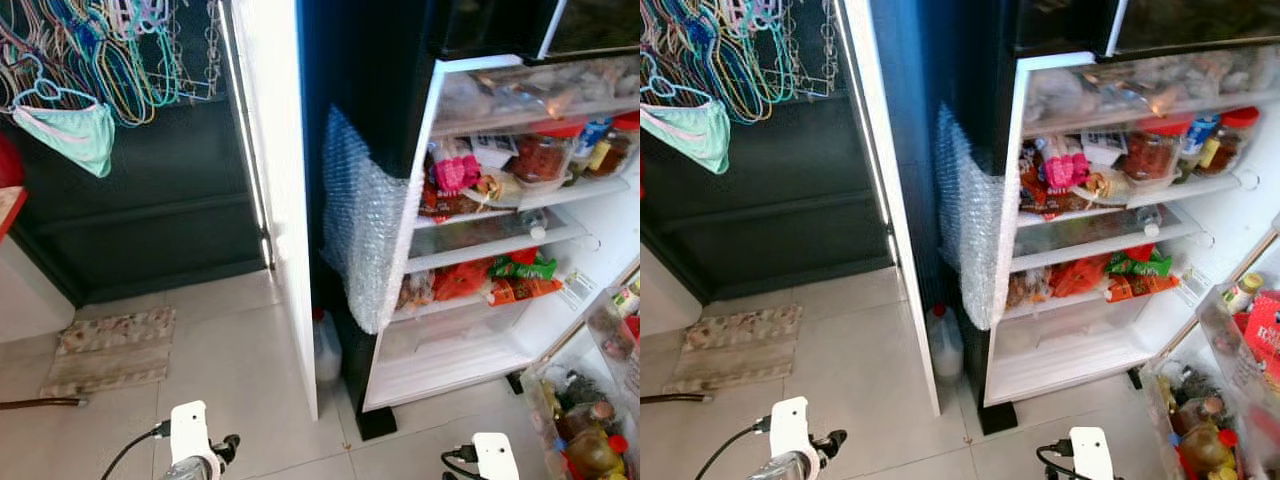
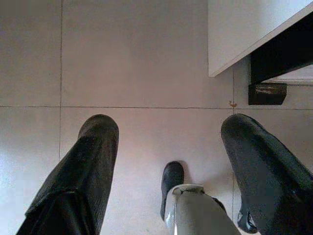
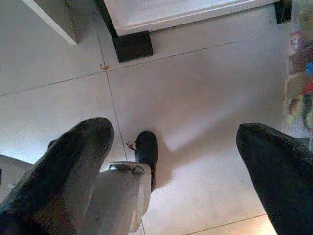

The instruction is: Restocking fridge

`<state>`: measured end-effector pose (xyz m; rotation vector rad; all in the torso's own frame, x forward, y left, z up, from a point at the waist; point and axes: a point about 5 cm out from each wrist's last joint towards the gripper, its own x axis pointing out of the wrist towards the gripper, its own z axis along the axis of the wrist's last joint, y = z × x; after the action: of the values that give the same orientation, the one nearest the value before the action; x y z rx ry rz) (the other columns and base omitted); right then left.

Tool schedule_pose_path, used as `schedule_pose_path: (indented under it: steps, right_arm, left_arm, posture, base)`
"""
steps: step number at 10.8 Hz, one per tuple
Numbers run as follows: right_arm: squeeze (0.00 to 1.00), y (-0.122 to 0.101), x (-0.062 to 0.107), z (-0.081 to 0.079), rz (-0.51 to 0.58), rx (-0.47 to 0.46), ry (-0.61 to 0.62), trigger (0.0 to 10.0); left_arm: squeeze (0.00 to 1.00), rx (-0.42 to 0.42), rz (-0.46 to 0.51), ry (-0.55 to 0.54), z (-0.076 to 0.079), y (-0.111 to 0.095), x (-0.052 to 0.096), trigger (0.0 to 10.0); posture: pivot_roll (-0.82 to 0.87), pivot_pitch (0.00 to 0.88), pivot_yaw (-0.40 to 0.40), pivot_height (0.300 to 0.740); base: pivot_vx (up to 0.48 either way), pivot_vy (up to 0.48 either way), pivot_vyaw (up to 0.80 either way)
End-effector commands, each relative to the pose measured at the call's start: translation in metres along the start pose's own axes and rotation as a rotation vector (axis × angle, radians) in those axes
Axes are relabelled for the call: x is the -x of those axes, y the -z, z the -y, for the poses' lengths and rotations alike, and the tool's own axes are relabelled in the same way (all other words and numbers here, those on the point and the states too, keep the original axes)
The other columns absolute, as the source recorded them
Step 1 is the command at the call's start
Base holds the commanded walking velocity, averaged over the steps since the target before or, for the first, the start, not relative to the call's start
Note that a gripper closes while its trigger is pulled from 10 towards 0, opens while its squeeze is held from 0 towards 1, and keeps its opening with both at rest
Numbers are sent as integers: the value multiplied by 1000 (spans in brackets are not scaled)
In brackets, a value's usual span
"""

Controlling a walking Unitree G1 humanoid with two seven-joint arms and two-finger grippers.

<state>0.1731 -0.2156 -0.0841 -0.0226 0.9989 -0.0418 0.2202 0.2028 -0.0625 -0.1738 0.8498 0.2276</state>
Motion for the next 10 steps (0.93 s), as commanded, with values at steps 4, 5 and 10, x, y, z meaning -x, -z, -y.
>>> schedule_pose_path:
  steps: [4, 5, 10]
  right_arm:
    - [0, 4, 0, 0, -18, -17, 3, 10000]
    - [0, 4, 0, 0, -18, -18, 3, 10000]
    - [0, 4, 0, -3, -5, -40, -2, 10000]
  left_arm:
    - [0, -14, -13, -5, -2, 2, 0, 10000]
    - [0, -18, -14, -5, -2, 2, 0, 10000]
    - [0, -41, -16, -10, -6, 1, 0, 10000]
  posture:
    - [23, 0, 58, 740]
    - [22, 0, 61, 740]
    - [27, 0, 81, 740]
  base:
    - [0, 0, -788]
    - [0, 0, -788]
    - [0, 0, -158]
